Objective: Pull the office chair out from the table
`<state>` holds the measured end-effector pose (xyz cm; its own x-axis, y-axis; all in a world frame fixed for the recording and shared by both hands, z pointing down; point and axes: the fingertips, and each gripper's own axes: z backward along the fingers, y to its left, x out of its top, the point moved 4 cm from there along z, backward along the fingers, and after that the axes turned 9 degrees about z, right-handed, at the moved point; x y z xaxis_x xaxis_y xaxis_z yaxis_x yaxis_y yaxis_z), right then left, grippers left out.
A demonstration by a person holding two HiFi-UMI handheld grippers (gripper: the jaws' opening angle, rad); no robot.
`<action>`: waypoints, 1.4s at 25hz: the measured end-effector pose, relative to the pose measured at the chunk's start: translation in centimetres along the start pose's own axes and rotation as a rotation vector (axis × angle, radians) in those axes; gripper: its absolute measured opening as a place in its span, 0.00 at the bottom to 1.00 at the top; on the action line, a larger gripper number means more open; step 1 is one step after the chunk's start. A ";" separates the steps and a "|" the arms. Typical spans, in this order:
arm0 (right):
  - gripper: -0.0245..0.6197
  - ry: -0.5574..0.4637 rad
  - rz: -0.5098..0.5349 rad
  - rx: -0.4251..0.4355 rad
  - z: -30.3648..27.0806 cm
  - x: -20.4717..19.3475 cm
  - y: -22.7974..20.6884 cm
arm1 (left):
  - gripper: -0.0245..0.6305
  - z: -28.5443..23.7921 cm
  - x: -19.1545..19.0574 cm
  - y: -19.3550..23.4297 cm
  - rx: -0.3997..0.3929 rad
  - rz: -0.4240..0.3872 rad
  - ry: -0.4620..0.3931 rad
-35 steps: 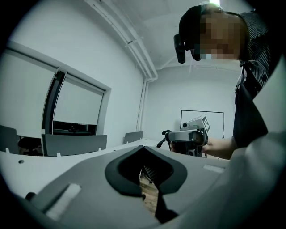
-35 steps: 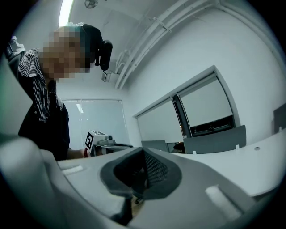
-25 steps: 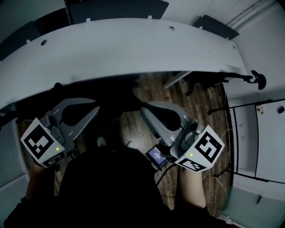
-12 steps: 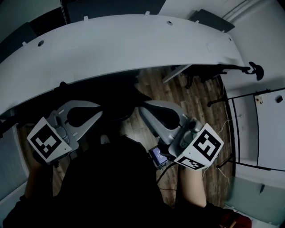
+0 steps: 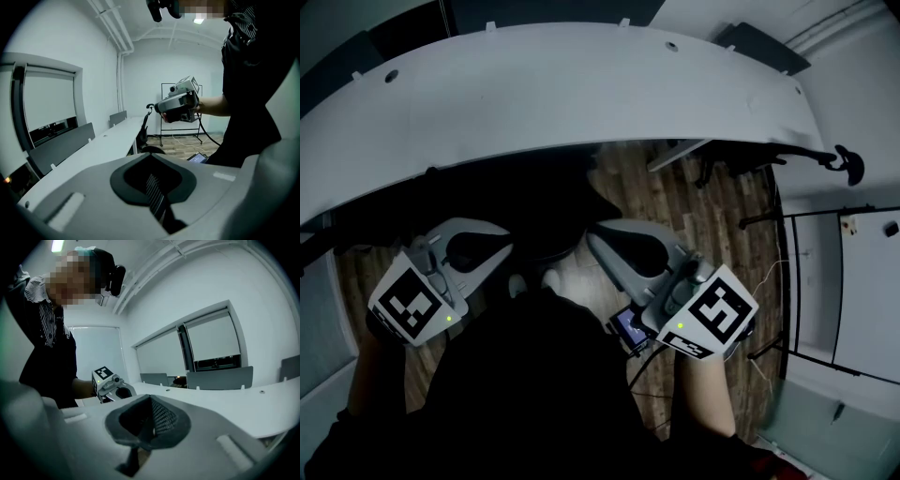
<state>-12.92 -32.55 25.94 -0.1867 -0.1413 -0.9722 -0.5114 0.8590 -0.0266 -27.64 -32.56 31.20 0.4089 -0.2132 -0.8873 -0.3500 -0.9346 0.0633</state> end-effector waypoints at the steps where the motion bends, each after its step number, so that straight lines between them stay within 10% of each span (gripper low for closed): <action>1: 0.04 0.010 0.002 0.008 -0.2 -0.3 -0.2 | 0.04 -0.3 -0.3 0.1 -0.001 0.001 0.012; 18: 0.09 0.106 0.028 0.124 -2.3 -4.0 -0.3 | 0.28 -2.7 -3.2 -0.1 -0.020 -0.114 0.181; 35: 0.57 0.292 0.181 0.318 -4.5 -8.2 2.5 | 0.62 -2.9 -7.6 -1.3 -0.159 -0.321 0.438</action>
<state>-16.45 -31.50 34.91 -0.5012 -0.0686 -0.8626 -0.1750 0.9843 0.0234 -27.87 -30.55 39.19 0.7973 0.0221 -0.6032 -0.0329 -0.9963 -0.0799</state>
